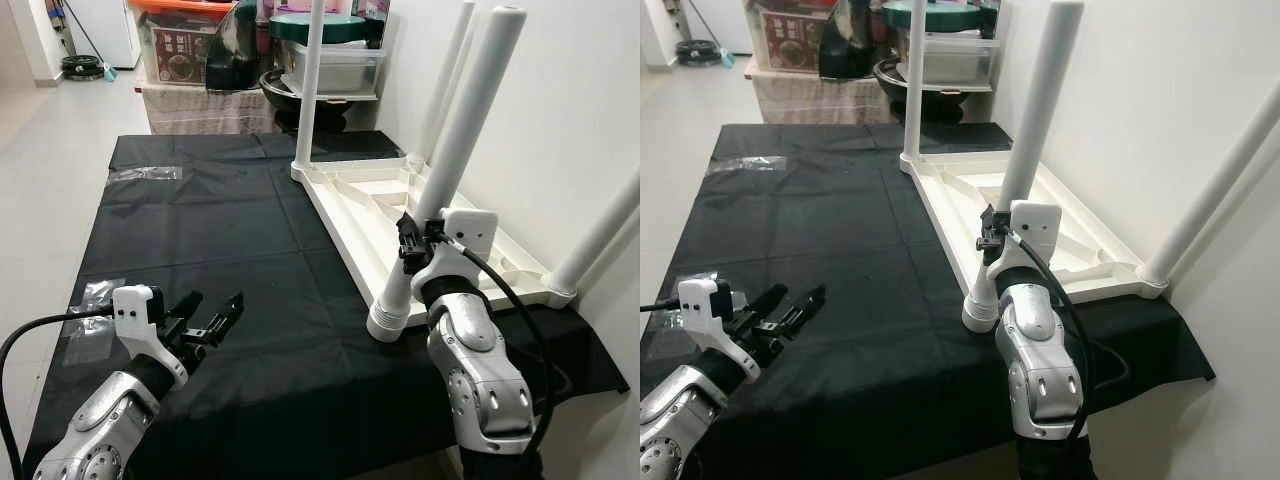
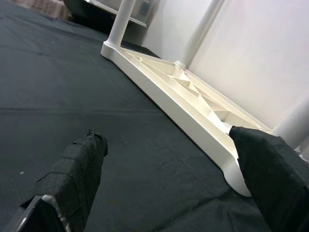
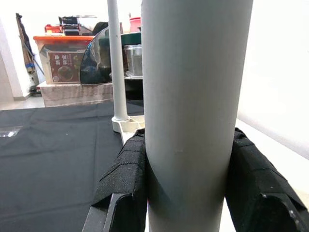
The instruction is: Building children table
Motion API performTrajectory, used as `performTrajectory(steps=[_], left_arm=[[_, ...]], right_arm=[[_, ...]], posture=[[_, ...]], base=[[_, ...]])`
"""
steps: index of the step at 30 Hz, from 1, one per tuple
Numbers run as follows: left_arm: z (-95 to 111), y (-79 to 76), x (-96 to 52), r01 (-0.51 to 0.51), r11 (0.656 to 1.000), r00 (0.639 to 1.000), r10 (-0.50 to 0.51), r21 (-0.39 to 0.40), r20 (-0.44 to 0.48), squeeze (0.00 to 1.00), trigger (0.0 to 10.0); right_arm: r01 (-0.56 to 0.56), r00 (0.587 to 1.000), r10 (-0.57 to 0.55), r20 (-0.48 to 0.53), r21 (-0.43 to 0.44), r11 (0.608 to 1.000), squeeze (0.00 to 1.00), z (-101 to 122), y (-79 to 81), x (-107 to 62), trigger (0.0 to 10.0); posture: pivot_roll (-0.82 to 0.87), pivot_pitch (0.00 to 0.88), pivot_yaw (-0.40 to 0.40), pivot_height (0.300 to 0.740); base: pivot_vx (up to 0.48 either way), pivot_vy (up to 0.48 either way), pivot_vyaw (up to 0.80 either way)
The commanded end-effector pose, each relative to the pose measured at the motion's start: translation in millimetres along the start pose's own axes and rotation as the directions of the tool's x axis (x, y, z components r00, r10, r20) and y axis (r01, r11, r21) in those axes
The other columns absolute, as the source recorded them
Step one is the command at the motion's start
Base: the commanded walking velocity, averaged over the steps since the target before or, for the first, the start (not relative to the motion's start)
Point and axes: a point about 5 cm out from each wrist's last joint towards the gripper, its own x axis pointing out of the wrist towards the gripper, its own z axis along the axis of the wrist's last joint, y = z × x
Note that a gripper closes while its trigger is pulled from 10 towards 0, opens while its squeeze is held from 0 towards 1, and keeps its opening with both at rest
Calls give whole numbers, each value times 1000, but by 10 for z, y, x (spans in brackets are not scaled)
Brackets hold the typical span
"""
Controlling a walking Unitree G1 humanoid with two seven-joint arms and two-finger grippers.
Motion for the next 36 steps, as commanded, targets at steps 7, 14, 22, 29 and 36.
performTrajectory(steps=[7,14,22,29,36], left_arm=[[1,-1,34,11,1000,1000,-11,3,-2,0,10000],[4,0,35,12,1000,1000,-12,4,-1,0,10000],[3,3,44,17,1000,1000,-17,5,-2,0,10000],[2,-1,46,19,1000,1000,-19,3,-4,0,10000],[1,1,45,19,1000,1000,-19,4,-4,0,10000]], right_arm=[[25,994,-24,-110,1,1000,0,-205,-62,-32,10000],[15,998,-16,-66,-8,1000,0,-135,-42,-23,10000],[16,999,-17,-38,-4,1000,0,-84,-38,-30,10000],[20,999,-20,-26,-1,1000,0,-54,-43,-31,10000],[14,1000,-14,-25,-1,1000,0,-53,-34,-31,10000]], posture=[[40,0,-94,740],[40,0,-94,740],[40,0,-91,740],[37,0,-90,740],[38,0,-91,740]], base=[[0,0,0],[0,0,0],[0,0,0],[0,0,0],[0,0,0]])
